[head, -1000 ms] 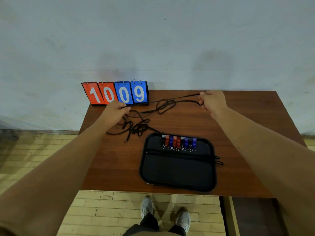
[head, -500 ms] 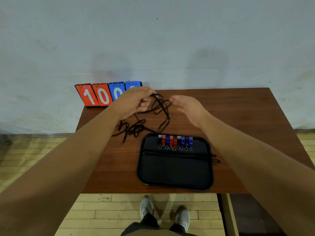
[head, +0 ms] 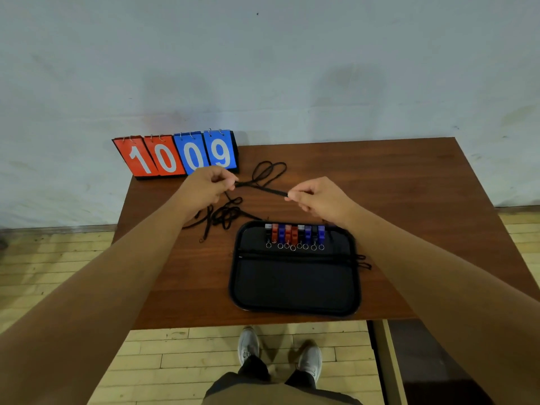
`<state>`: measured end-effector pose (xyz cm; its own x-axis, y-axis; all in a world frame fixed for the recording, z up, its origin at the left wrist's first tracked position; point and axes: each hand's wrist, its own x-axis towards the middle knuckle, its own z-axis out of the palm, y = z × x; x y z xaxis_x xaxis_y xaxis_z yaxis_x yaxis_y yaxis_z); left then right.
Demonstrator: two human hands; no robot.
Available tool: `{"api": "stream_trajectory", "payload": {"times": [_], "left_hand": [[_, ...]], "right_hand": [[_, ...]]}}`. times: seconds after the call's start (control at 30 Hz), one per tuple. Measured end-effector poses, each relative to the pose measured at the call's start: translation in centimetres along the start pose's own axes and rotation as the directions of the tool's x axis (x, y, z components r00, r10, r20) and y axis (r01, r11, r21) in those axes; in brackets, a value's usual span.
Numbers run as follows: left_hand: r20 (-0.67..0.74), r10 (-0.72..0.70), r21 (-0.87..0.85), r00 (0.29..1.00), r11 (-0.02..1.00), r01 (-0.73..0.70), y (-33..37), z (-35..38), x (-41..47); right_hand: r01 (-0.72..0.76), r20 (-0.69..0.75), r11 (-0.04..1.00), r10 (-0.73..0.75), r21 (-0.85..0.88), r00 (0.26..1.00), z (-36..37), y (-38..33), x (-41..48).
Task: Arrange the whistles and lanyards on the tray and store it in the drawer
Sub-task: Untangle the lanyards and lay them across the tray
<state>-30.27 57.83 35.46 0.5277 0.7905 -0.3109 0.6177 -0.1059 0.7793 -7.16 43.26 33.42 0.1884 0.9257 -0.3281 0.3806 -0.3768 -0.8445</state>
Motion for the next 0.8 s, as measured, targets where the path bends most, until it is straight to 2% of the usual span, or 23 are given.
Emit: {"api": "stream_trajectory", "payload": {"times": [0.07,0.23,0.47,0.63,0.8], "left_hand": [[0.003,-0.060,0.003,0.998,0.998,0.060,-1.9,1.1,-0.2],[0.054,-0.114,0.091,0.992,0.990,0.109,-6.3,4.1,-1.2],[0.091,-0.134,0.257,0.987,0.961,0.107,-11.8,7.7,-2.2],[0.105,-0.158,0.261,0.982,0.957,0.126,-13.7,10.0,-2.7],[0.081,-0.166,0.275,0.983,0.951,0.138,-14.8,11.8,-2.6]], "right_hand": [[-0.008,-0.003,0.988,0.007,-0.151,1.000,0.2,1.9,-0.4],[-0.092,0.017,0.939,0.103,-0.331,0.995,1.2,7.0,-1.9],[-0.254,-0.047,0.890,0.255,-0.378,0.966,1.9,12.4,-4.9],[-0.295,-0.083,0.852,0.289,-0.432,0.954,2.2,16.2,-6.9],[-0.348,-0.158,0.843,0.310,-0.410,0.938,2.6,18.6,-7.8]]}}
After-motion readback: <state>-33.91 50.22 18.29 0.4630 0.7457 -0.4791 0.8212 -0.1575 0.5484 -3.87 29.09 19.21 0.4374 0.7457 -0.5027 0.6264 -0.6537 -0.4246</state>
